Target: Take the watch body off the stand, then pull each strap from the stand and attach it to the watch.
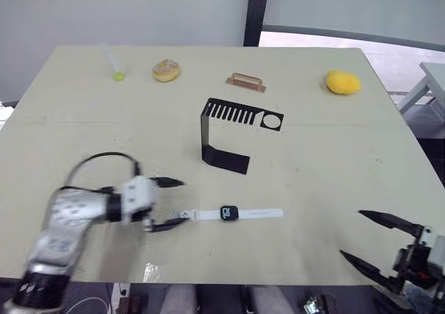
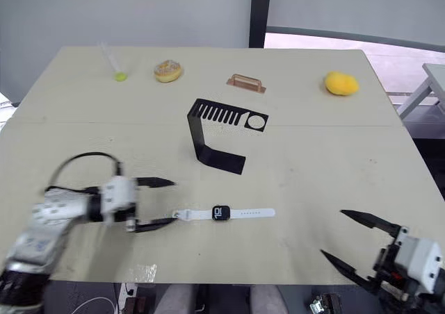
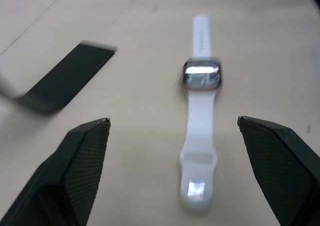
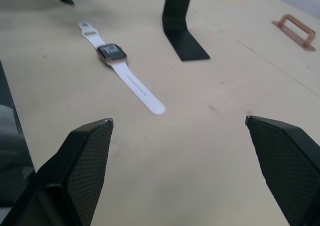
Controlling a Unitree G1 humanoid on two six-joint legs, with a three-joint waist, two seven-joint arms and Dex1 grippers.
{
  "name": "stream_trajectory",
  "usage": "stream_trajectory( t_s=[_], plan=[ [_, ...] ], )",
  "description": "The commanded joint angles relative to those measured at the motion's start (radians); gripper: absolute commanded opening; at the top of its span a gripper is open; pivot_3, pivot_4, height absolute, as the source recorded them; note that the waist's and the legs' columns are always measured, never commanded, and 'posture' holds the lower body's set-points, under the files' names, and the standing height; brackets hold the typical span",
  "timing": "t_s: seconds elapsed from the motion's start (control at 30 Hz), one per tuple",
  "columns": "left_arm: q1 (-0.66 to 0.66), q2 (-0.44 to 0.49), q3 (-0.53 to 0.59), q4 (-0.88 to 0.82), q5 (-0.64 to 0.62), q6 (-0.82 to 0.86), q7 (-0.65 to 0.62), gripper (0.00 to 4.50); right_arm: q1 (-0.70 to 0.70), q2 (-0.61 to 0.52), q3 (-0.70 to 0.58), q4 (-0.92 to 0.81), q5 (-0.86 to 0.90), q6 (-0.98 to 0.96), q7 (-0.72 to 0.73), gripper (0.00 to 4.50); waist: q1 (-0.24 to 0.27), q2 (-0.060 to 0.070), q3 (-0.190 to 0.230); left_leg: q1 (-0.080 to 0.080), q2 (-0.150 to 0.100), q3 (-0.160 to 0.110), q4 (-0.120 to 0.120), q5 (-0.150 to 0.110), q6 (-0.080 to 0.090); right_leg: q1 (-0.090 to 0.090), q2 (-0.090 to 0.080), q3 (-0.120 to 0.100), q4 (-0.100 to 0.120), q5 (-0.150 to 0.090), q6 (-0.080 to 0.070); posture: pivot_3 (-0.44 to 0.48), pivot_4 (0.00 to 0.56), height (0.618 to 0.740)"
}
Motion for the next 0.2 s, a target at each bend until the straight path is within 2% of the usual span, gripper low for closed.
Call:
stream_trajectory(
  t_s=[0.03, 0.1, 0.2],
  plan=[
    [0.078, 0.031, 0.156, 0.000, -0.028, -0.065, 0.009, 4.48, -0.026, -0.031, -0.059, 0.049, 0.011, -0.054, 0.058, 4.50, 0.002, 0.000, 0.000, 0.000, 0.000, 0.000, 0.000, 0.000, 0.000, 0.001, -0.001, 0.000, 0.000, 0.000, 0.000, 0.000, 0.150, 0.740],
    [0.123, 0.041, 0.216, 0.014, -0.038, -0.076, 0.008, 4.48, -0.056, -0.056, -0.075, 0.091, 0.014, -0.063, 0.076, 4.50, 0.004, 0.000, 0.000, 0.002, -0.001, 0.000, 0.000, -0.001, 0.001, 0.003, -0.003, 0.000, -0.001, 0.000, 0.000, 0.000, 0.150, 0.740],
    [0.160, 0.044, 0.250, 0.018, -0.046, -0.090, 0.003, 4.48, -0.110, -0.086, -0.074, 0.136, 0.018, -0.060, 0.088, 4.50, 0.005, 0.000, 0.000, 0.002, -0.001, -0.001, 0.000, -0.003, 0.001, 0.004, -0.003, -0.001, -0.005, 0.000, 0.000, 0.000, 0.150, 0.740]
  ],
)
